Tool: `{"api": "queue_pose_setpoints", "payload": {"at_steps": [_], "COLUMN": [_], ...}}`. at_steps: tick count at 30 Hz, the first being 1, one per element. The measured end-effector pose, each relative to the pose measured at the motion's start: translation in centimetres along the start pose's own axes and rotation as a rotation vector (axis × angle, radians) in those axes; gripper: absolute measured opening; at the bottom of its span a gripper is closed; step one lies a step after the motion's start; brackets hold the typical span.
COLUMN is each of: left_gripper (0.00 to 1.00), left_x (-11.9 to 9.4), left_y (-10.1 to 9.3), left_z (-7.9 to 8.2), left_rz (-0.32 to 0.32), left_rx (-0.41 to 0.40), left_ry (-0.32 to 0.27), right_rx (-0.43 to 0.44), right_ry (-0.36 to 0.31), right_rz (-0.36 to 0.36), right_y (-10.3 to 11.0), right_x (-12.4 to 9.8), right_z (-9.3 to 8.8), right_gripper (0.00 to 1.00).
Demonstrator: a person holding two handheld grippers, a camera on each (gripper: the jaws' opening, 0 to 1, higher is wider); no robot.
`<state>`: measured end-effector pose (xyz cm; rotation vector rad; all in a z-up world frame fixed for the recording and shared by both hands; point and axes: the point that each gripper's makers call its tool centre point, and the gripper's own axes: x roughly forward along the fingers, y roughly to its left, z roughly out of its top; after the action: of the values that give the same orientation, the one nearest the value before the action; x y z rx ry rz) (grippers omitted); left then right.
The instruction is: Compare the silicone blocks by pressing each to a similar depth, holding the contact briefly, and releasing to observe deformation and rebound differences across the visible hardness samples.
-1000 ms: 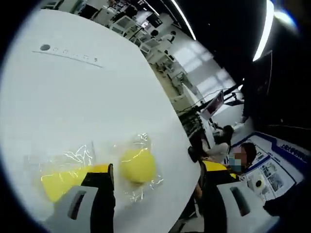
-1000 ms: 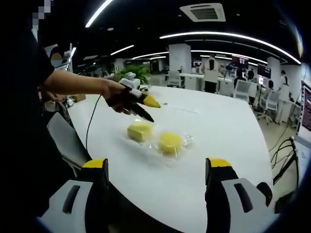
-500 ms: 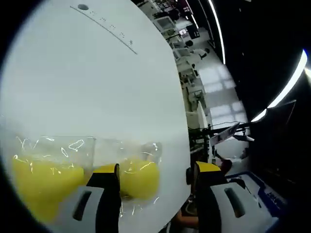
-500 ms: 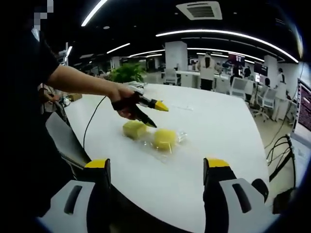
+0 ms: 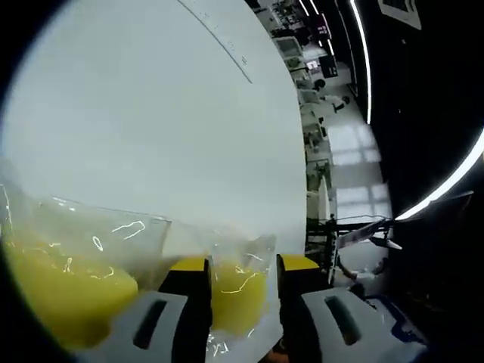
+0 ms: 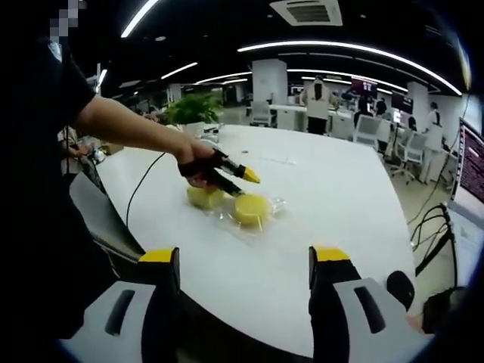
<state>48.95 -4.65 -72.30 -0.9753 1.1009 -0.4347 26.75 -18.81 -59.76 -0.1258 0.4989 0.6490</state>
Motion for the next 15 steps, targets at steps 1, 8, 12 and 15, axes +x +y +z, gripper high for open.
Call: {"api": "queue_pose_setpoints", "payload": {"at_steps": [1,8,12,15], "left_gripper": [0.22,0.02,0.00,0.00], "left_x": [0.1,0.3,0.4,0.1], "left_y": [0.1,0.9,0.4,-0.2], "left_z": [0.1,0.4,0.3,0.3], "left_rz": [0.003,0.020,-0.004,-0.049], "left_rx": [-0.002,0.009,0.060,0.080], "left_ry": [-0.006,-0.036,-0.055,-0.081], "right_rx": [-0.002,0.016,0.018,0.017], "right_ry": [0.001,-0.005,-0.007,-0.004], "right_rz": [0.000,0.003,-0.001,-0.003], "right_y": [0.0,0.2,0.0,-0.2], "right_x": [0.0,0.2,-0.1,-0.2], "right_z": [0.0,-0.5,-0.5,-0.6], "right_gripper": [0.62,0.59,0.59,0.58]}}
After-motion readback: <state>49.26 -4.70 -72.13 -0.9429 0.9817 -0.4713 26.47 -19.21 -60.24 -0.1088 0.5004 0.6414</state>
